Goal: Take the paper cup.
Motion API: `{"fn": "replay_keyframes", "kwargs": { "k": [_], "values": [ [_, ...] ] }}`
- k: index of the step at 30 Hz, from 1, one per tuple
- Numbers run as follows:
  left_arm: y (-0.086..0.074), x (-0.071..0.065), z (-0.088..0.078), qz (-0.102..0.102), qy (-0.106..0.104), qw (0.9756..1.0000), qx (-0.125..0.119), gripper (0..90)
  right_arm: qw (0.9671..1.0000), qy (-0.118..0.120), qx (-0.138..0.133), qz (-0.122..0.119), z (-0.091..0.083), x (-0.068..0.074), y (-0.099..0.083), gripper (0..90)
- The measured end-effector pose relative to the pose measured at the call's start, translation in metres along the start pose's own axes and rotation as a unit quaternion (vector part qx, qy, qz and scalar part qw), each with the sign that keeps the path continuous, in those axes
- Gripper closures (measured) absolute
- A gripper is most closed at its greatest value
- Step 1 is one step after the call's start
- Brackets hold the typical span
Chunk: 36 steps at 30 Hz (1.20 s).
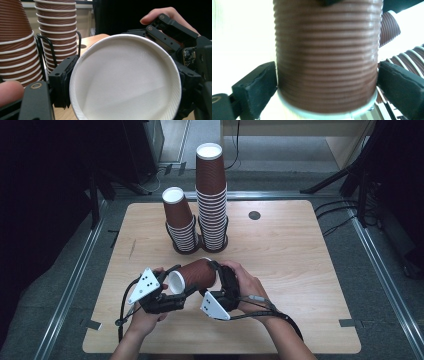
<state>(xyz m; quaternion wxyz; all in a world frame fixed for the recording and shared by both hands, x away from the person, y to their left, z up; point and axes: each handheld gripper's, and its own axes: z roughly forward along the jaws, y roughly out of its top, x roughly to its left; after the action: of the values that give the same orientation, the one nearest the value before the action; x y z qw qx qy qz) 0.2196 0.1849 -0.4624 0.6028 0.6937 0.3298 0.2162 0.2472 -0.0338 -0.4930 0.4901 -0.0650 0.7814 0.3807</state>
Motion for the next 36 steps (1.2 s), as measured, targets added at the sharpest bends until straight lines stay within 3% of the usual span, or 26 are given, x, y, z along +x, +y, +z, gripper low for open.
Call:
{"fn": "replay_keyframes", "kwargs": {
  "k": [15,18,22,24,28,34,36],
  "values": [
    [-0.001,0.01,-0.004,-0.017,0.03,0.9993,-0.015,22.2,0.9997,-0.012,0.011,0.016,-0.015,0.003,-0.01,1.4],
    [-0.001,0.009,-0.004,-0.016,0.031,0.9993,-0.016,22.2,0.9993,-0.021,0.018,0.027,-0.018,0.004,-0.013,1.4],
    [-0.001,0.009,-0.005,-0.014,0.032,0.9992,-0.016,22.2,0.9972,-0.023,0.031,0.064,-0.023,0.005,-0.02,1.5],
    [-0.001,0.009,-0.005,-0.014,0.034,0.9992,-0.016,22.2,0.9953,-0.027,0.032,0.087,-0.026,0.005,-0.023,1.5],
    [-0.001,0.008,-0.004,-0.013,0.034,0.9992,-0.017,22.2,0.9884,-0.041,0.04,0.141,-0.031,0.007,-0.029,0.0],
    [-0.001,0.008,-0.002,-0.015,0.035,0.9991,-0.016,22.2,0.9785,-0.049,0.07,0.188,-0.033,0.01,-0.03,0.0],
    [-0.002,0.007,-0.002,-0.015,0.036,0.9991,-0.016,22.2,0.9728,-0.059,0.069,0.213,-0.034,0.009,-0.03,0.0]
  ]
}}
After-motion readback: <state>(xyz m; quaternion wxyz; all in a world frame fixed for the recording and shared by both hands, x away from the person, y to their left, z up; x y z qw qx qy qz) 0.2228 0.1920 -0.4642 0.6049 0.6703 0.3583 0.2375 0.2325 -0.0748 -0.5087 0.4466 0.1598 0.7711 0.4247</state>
